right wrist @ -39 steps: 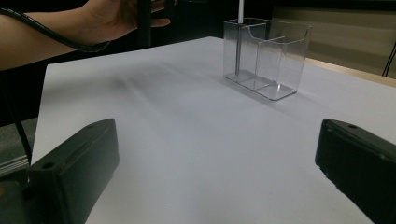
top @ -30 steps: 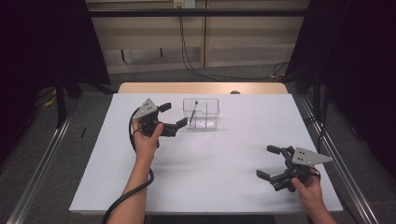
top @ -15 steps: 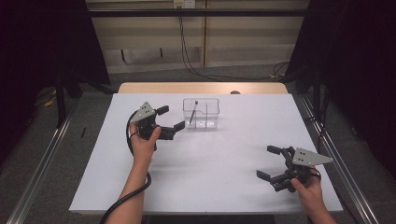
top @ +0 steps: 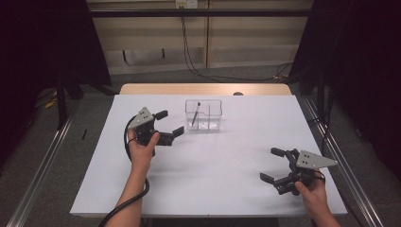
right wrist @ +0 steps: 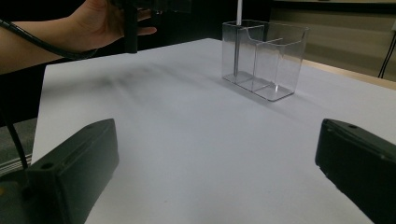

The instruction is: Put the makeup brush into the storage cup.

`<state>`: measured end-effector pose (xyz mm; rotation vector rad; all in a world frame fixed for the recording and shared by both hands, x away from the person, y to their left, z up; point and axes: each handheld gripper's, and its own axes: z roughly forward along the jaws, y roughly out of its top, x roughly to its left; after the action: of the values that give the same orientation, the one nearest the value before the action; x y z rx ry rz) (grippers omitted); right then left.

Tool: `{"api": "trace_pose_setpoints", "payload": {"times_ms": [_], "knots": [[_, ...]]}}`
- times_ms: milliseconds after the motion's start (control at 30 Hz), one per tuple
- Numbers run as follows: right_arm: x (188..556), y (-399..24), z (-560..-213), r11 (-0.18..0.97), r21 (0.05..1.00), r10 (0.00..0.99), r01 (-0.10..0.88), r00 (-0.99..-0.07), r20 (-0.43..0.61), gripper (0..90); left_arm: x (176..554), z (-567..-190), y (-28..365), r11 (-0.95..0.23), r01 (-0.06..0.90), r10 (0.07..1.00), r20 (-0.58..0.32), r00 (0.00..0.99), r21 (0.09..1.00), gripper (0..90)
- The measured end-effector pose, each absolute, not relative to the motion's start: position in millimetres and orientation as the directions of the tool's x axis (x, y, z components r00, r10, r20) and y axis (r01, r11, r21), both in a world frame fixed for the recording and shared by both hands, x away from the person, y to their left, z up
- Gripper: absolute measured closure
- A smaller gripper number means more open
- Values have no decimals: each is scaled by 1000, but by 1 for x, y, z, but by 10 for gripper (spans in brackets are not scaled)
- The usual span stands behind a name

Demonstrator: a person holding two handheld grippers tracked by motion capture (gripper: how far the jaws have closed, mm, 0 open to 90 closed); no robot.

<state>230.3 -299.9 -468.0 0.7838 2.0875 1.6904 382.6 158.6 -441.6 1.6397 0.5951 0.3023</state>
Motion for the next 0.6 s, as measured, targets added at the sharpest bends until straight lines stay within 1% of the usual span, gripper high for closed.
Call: {"api": "trace_pose_setpoints", "payload": {"times_ms": [600], "knots": [[230, -301, -467, 134, 970, 611, 202, -788, 79, 0, 372, -447, 168, -78, 207, 540, -133, 831, 975, 0]]}}
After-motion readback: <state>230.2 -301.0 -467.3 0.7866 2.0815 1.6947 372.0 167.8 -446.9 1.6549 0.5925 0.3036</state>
